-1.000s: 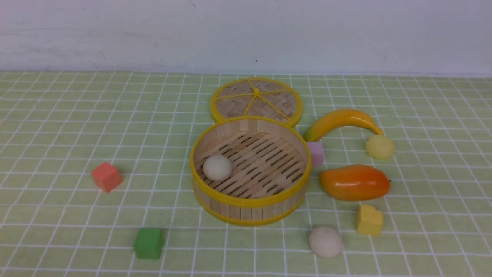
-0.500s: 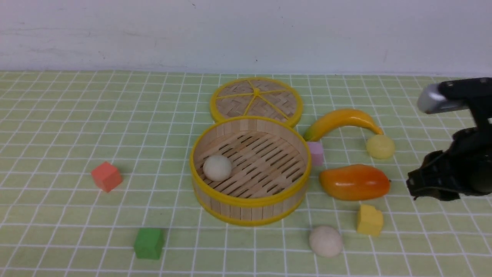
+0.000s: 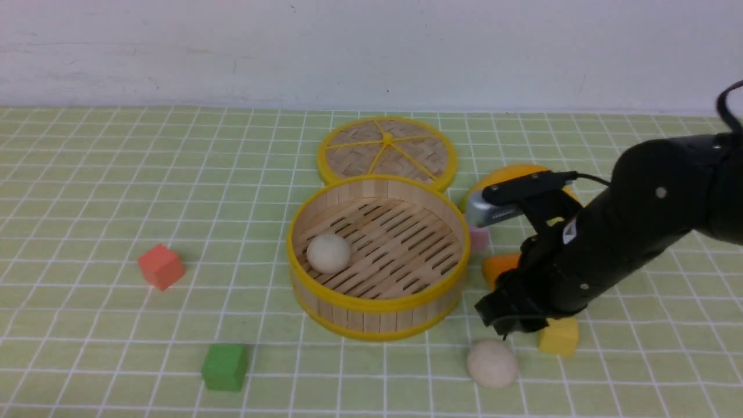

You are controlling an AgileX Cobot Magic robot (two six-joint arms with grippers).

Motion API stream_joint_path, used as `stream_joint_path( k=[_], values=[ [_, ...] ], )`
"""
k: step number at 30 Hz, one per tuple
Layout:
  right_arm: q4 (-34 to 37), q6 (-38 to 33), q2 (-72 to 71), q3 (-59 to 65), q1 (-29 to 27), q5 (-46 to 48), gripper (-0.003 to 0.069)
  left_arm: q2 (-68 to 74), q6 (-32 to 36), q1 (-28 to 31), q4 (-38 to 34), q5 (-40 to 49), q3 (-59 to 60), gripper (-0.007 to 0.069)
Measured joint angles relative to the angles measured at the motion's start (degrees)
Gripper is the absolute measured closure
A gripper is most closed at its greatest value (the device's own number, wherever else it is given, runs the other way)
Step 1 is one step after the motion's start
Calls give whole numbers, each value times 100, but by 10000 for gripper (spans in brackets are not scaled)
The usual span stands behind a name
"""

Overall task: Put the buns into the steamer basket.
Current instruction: Use the right arm to grab a steamed stuffed bun, then use the right arm to put the steamed stuffed bun into the steamer

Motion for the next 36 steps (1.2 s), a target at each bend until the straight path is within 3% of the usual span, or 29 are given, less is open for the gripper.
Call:
stream_joint_path(
  k=[14, 17, 22, 25, 32, 36],
  values=[
    [67, 38, 746, -17, 55, -338, 393, -13, 0, 0, 0, -703, 850, 607],
    [72, 38, 813, -24, 55, -355, 415, -13, 0, 0, 0, -703, 856, 607],
    [72, 38, 789, -40, 55, -167, 596, -13, 0, 0, 0, -703, 861, 607],
    [72, 38, 644, -123, 55, 27, 652, -13, 0, 0, 0, -703, 861, 607],
    [211, 38, 321, -1064, 55, 582, 654, -13, 0, 0, 0, -703, 862, 607],
    [405, -69, 340, -1651, 55, 197, 654, -13, 0, 0, 0, -703, 862, 607]
  ],
)
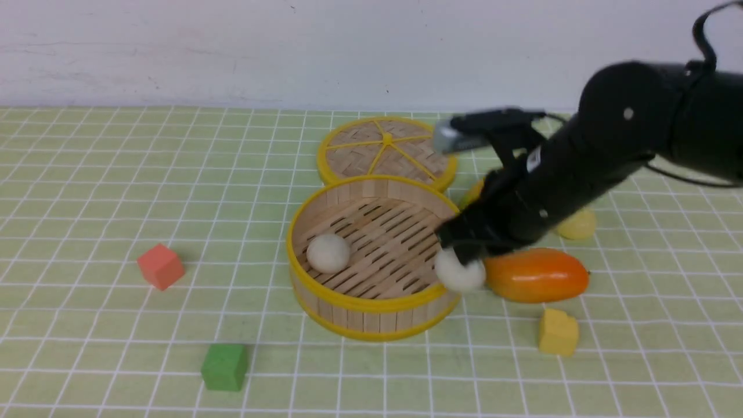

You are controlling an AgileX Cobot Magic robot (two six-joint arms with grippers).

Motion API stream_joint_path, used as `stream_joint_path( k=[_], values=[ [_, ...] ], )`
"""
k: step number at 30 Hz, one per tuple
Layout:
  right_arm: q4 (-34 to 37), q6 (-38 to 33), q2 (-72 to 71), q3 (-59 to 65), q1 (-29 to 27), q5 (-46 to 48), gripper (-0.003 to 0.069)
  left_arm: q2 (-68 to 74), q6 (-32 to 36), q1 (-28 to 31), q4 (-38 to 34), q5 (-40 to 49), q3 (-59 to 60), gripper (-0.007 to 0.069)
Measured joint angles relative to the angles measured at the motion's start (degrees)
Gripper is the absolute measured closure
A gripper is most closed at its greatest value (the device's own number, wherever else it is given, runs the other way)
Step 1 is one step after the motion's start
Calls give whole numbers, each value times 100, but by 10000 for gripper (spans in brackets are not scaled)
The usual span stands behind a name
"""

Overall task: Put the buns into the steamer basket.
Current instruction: Use the right arm to put the steamed stuffed bun into the steamer, then use the right arm to grab a steamed stuffed bun

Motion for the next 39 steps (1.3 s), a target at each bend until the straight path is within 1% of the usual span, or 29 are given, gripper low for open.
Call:
stream_joint_path(
  k=[2, 3, 4, 6, 10, 12, 14, 18, 23, 25, 26, 27, 29, 31, 33, 35, 37, 39],
  values=[
    [53, -65, 39, -60, 0, -292, 654, 0, 0, 0, 0, 0, 0, 607],
    [145, -126, 169, -79, 0, -683, 654, 0, 0, 0, 0, 0, 0, 607],
    [159, -131, 251, -79, 0, -873, 654, 0, 0, 0, 0, 0, 0, 607],
    [202, -138, 520, -79, 0, -1137, 654, 0, 0, 0, 0, 0, 0, 605],
    [308, -151, 1089, -79, 0, -1321, 648, 0, 0, 0, 0, 0, 0, 600],
    [308, -145, 1276, -79, 0, -1315, 636, 0, 0, 0, 0, 0, 0, 599],
    [314, -99, 1404, -79, 0, -1314, 608, 0, 0, 0, 0, 0, 0, 596],
    [325, -43, 1384, -104, 0, -1318, 501, 0, 0, 0, 0, 0, 0, 596],
    [325, -37, 1094, -119, 0, -1201, 277, 0, 0, 0, 0, 0, 0, 596],
    [300, -37, 857, -119, -5, -1166, 207, 0, 0, 0, 0, 0, 0, 596],
    [281, -37, 798, -119, -16, -1166, 193, 0, 0, 0, 0, 0, 0, 596],
    [218, -37, 552, -119, -66, -1139, 143, 0, 0, 0, 0, 0, 0, 596],
    [36, -37, 284, -126, -230, -1149, 101, 0, 0, 0, 0, 0, 0, 596],
    [-243, -37, 70, -137, -483, -1212, 78, 0, 0, 0, 0, 0, 0, 594],
    [-599, 103, 0, -144, -924, -1240, 78, 0, 0, 0, 0, 0, 0, 589],
    [-770, 383, 84, -144, -1286, -1246, 88, 0, 0, 0, 0, 0, 0, 587],
    [-815, 715, 264, -144, -1662, -1281, 104, 0, 0, 0, 0, 0, 0, 586],
    [-815, 900, 458, -144, -1907, -1371, 120, 0, 0, 0, 0, 0, 0, 585]
  ],
)
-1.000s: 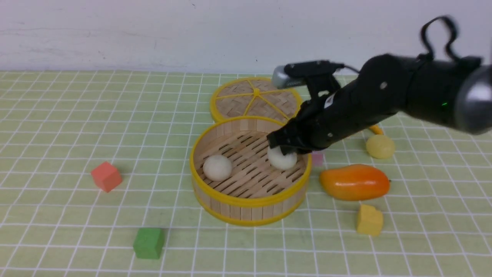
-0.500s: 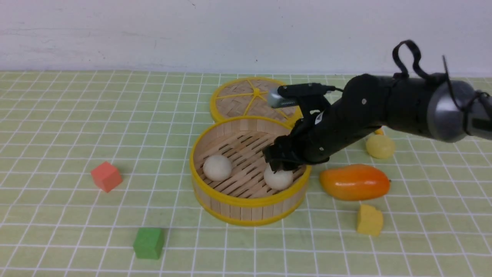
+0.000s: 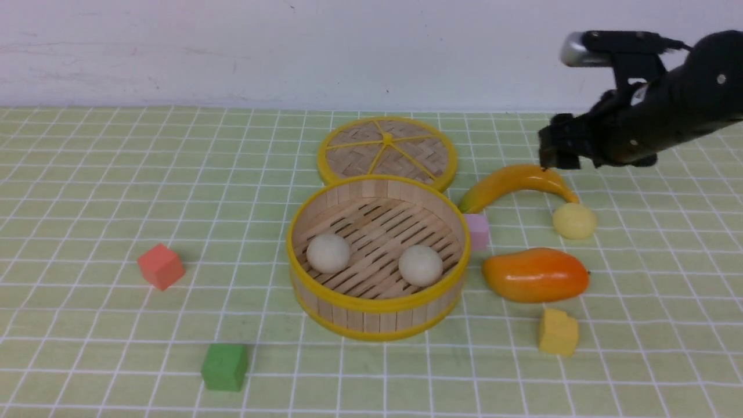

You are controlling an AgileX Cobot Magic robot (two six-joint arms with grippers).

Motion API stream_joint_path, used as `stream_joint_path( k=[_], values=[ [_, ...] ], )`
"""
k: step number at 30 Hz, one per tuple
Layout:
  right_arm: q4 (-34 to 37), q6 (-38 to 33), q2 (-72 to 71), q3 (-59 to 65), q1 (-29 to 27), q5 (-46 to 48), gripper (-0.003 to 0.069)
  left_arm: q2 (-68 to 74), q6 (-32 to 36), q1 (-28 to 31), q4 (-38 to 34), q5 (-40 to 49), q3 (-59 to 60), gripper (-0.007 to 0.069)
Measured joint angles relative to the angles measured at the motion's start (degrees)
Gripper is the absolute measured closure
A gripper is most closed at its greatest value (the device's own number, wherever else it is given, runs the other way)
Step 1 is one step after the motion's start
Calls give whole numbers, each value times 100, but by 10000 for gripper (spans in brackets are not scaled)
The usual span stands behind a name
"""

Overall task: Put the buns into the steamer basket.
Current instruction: Use the right arm to grab a steamed stuffed bun

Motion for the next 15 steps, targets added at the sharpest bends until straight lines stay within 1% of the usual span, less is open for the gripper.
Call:
stream_joint_path(
  k=[2, 3, 8, 9, 11, 14, 15],
  values=[
    [-4, 159, 294, 0, -216, -153, 143, 0, 0, 0, 0, 0, 0, 584],
    [-4, 177, 321, 5, -240, -161, 145, 0, 0, 0, 0, 0, 0, 583],
    [-4, 215, 837, 5, -360, -497, 208, 0, 0, 0, 0, 0, 0, 578],
    [-28, 220, 985, 5, -385, -724, 243, 0, 0, 0, 0, 0, 0, 578],
    [-40, 220, 1056, 5, -404, -825, 265, 0, 0, 0, 0, 0, 0, 578],
    [-40, 245, 1237, 5, -463, -1051, 340, 0, 0, 0, 0, 0, 0, 578],
    [-40, 245, 1277, 5, -465, -1086, 356, 0, 0, 0, 0, 0, 0, 578]
  ],
)
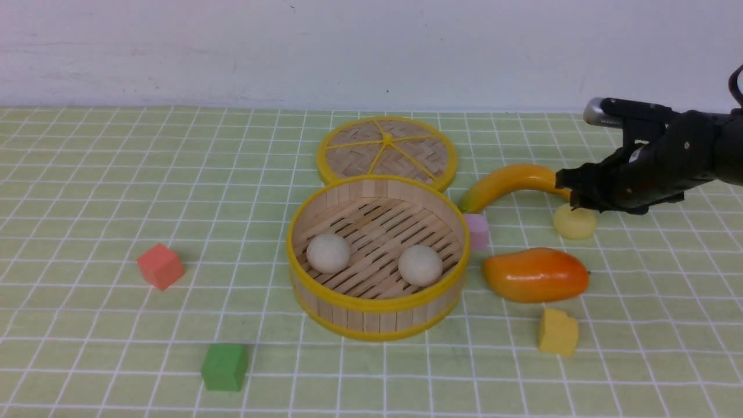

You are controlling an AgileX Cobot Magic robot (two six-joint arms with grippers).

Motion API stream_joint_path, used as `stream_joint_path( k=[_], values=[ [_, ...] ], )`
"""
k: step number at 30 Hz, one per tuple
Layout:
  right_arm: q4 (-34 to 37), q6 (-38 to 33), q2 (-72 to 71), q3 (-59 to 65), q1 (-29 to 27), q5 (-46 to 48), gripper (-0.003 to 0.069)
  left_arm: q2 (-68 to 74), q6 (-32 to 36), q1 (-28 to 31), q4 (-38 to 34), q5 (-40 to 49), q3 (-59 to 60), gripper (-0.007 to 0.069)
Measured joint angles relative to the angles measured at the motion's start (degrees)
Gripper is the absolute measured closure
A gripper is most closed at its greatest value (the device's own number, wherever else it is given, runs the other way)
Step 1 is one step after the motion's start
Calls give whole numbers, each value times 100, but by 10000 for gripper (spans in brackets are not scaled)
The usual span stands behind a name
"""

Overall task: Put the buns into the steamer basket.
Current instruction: Use the right arm to grab a steamed stuffed bun, then use the right arm to put the steamed stuffed bun into the steamer

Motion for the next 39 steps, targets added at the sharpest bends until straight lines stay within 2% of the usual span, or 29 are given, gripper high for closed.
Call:
stream_joint_path(
  k=[8, 12, 14, 16, 19, 24, 26, 28, 30, 35, 39],
  values=[
    [0, 17, 290, 0, -14, -186, 452, 0, 0, 0, 0, 0, 0, 575],
    [0, 17, 285, -5, -24, -199, 555, 0, 0, 0, 0, 5, 0, 570],
    [56, 17, 239, -43, -24, -59, 632, 0, 0, 0, 0, 5, 0, 568],
    [199, 11, 165, -146, -24, 201, 660, 0, 0, 0, 0, 5, 0, 568],
    [587, -170, 16, -385, 28, 691, 666, 0, 0, 0, 0, 5, 0, 568],
    [1539, -997, -246, -893, 372, 1295, 668, 0, 0, 0, 0, 5, 0, 566],
    [2333, -1705, -342, -1194, 819, 1591, 668, 0, 0, 0, 0, 5, 0, 564],
    [2602, -1944, -340, -1251, 1000, 1614, 668, 0, 0, 0, 0, 5, 0, 562],
    [3222, -2570, -282, -1289, 1498, 1554, 668, 0, 0, 0, 0, 5, 0, 557],
    [3581, -3154, 193, -1305, 2089, 994, 662, 0, 0, 0, 0, 5, 0, 554],
    [3501, -3206, 496, -1305, 2247, 616, 631, 0, 0, 0, 0, 5, 0, 554]
  ],
)
